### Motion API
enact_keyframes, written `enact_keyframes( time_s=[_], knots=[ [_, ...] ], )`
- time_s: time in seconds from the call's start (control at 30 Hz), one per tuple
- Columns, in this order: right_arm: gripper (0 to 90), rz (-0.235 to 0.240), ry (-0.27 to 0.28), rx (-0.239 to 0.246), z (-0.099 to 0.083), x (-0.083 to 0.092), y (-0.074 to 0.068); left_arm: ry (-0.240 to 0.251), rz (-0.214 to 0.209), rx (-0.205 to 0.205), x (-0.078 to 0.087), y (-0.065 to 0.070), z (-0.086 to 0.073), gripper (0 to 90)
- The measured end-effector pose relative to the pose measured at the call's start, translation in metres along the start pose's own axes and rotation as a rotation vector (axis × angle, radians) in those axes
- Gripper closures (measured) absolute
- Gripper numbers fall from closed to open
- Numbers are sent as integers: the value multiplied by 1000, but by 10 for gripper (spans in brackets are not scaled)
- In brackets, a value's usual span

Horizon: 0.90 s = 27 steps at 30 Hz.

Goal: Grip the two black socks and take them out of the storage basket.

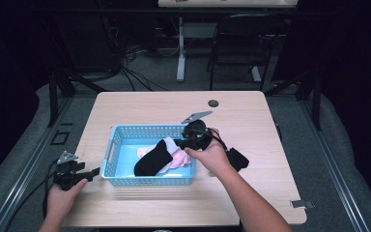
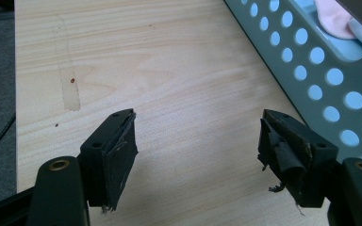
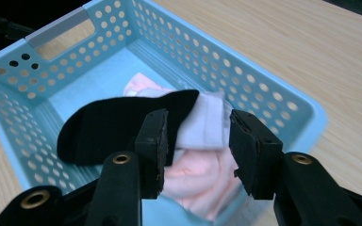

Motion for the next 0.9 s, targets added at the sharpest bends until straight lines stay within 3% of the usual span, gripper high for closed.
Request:
enact_keyframes(
  time_s=[0.27,0.37,0.5,0.53,0.6,0.73,0.9],
  knots=[
    [544,17,-58,-19,21,-41,-14,6,-3,0,0,0,1,282],
    [539,9,-106,-11,24,-57,-15,6,-4,-1,0,0,1,282],
    [538,-6,-155,-37,25,-78,-17,9,-4,3,0,0,1,282],
    [538,-15,-178,-22,24,-82,-16,8,-4,0,0,0,1,282],
    [538,-26,-192,-43,24,-90,-15,8,-5,1,1,0,1,282],
    [534,-32,-286,-77,20,-104,-10,9,-6,1,1,0,1,282],
    [534,-46,-323,-129,17,-116,-7,16,-4,6,0,0,2,281]
  ],
)
Point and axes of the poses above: each handheld gripper's, and its own axes: x roughly backward along the jaws, z roughly out of its top, y roughly to its right, the point moved 7 cm from there along -x, roughly forward along the jaws, and after that the axes turned 3 degrees about -z, right-handed, at the moved point
